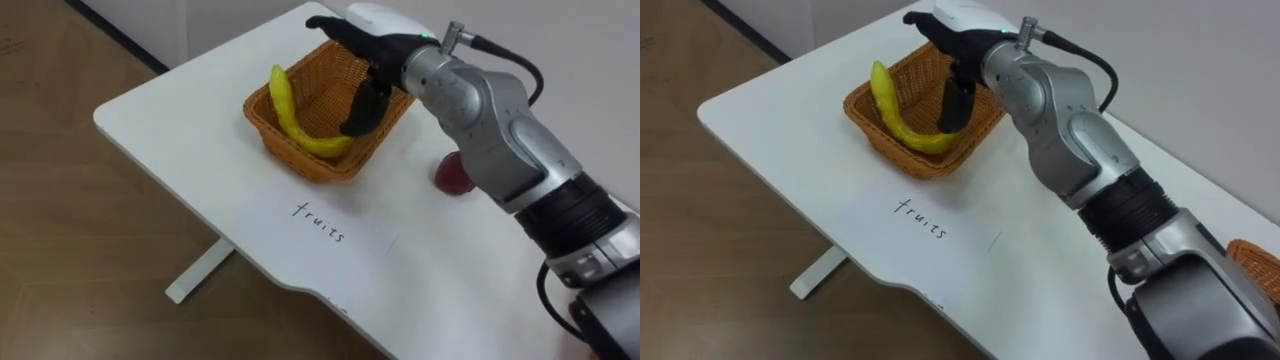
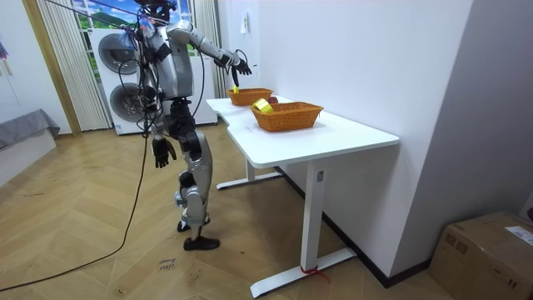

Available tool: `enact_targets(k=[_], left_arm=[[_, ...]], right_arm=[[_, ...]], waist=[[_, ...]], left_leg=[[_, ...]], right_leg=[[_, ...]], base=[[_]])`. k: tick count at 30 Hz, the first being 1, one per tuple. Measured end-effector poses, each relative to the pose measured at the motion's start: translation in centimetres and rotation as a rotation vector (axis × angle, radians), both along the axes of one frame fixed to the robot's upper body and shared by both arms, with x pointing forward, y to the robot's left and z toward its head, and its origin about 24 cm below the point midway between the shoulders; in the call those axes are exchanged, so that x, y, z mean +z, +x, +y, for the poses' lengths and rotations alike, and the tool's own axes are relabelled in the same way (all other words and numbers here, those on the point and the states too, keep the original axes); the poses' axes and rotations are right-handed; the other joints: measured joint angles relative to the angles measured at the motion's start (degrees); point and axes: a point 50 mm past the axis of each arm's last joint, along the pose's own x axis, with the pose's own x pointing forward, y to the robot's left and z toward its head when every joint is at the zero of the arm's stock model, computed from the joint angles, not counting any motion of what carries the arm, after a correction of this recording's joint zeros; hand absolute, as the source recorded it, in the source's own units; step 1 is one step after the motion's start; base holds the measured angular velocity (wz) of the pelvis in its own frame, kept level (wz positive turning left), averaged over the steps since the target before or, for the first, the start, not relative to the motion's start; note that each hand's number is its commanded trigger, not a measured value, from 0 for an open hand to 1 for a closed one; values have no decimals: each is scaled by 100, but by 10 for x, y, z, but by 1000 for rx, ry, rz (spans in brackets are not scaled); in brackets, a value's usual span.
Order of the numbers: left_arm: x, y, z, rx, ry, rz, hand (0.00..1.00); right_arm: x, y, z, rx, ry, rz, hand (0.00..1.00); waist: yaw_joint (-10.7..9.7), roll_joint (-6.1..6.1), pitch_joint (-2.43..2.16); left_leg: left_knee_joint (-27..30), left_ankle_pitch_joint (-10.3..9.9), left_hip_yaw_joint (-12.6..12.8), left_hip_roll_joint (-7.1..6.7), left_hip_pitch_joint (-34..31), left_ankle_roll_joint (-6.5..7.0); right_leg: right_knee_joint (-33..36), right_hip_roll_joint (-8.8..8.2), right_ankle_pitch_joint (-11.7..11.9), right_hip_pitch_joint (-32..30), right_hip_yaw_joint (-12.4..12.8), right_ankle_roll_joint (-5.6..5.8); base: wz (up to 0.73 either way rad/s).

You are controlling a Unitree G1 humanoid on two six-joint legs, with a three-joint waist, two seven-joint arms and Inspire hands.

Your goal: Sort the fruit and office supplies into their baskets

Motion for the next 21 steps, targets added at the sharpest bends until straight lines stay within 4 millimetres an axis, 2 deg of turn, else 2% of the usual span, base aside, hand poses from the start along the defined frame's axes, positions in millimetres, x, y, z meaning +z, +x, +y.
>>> enact_targets(k=[14,21], left_arm=[[0,-1,0,1,-3,5,0],[0,-1,-1,2,-4,10,0]], right_arm=[[-6,3,-4,-22,-8,25,0],[-7,4,-6,-27,1,36,0]], waist=[[4,-2,-1],[-40,15,9]], left_leg=[[5,1,15,1,16,0],[12,0,30,3,17,-1]], right_leg=[[-4,3,0,12,18,0],[-10,18,0,12,162,0]], base=[[0],[-1]])
